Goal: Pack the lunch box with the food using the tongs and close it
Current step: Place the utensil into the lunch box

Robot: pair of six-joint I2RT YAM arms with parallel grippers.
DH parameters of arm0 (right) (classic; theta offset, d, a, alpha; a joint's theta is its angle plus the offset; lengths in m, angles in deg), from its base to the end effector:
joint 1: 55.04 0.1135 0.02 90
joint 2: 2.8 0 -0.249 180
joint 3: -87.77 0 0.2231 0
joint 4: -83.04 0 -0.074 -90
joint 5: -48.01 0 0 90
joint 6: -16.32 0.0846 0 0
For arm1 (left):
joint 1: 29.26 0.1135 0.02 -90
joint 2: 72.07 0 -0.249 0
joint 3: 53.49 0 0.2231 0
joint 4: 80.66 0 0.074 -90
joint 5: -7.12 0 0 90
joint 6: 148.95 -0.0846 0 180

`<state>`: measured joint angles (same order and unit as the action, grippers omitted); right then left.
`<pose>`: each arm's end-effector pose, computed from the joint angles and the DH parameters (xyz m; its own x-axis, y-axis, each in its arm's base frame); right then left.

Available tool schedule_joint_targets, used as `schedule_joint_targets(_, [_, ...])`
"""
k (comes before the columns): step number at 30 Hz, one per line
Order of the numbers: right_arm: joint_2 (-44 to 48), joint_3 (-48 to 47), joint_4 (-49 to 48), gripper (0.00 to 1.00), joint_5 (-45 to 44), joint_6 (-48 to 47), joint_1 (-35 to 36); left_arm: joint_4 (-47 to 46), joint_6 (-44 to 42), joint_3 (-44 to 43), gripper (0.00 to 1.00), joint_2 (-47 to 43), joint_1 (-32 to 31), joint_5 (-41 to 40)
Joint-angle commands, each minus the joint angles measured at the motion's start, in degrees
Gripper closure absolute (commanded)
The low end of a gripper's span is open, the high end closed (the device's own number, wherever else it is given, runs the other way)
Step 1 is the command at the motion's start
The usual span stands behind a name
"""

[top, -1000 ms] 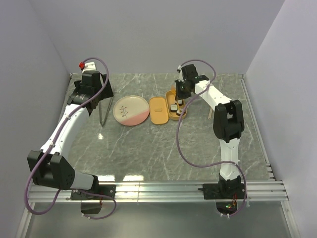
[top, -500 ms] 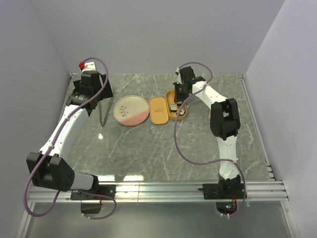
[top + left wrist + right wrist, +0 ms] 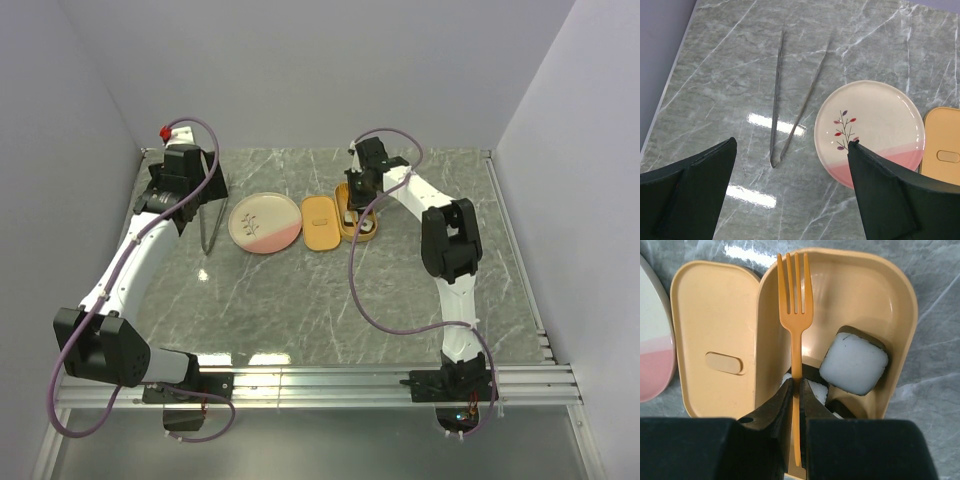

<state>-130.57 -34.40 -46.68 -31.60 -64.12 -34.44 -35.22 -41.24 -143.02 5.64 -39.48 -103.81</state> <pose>0.4465 0.1841 0.1584 -0.8374 -0.1402 -0.5283 -0.3059 0.9212 0.2404 0.3132 -0.0258 0.3178 -0.4804 -0.2021 -0.8534 -0.2868 0.9558 -0.0649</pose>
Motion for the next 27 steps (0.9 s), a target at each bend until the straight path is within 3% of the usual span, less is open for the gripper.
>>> schedule_joint_targets(1, [0.58,1.09,-0.57,1.0,-0.9,0.11,0.58,-0.4,0.39,0.98,0.0,-2.3,0.02,-0.78])
schedule_joint_targets(11, [2.34,4.43,-0.75,1.0,-1.95,0.19,0.76,-0.75,1.18,2.04,0.01,-2.91,0.02,-0.6])
schedule_joint_targets(18, [3.4,3.56,-0.93,0.81,-2.4,0.28,0.67,-0.67,1.44,2.21,0.01,-3.27,0.11,-0.34])
schedule_joint_targets(27, [7.61,5.05,-3.39,0.65,-1.69,-0.07,0.67,-0.67,1.8,2.3,0.0,-3.53,0.11,0.36])
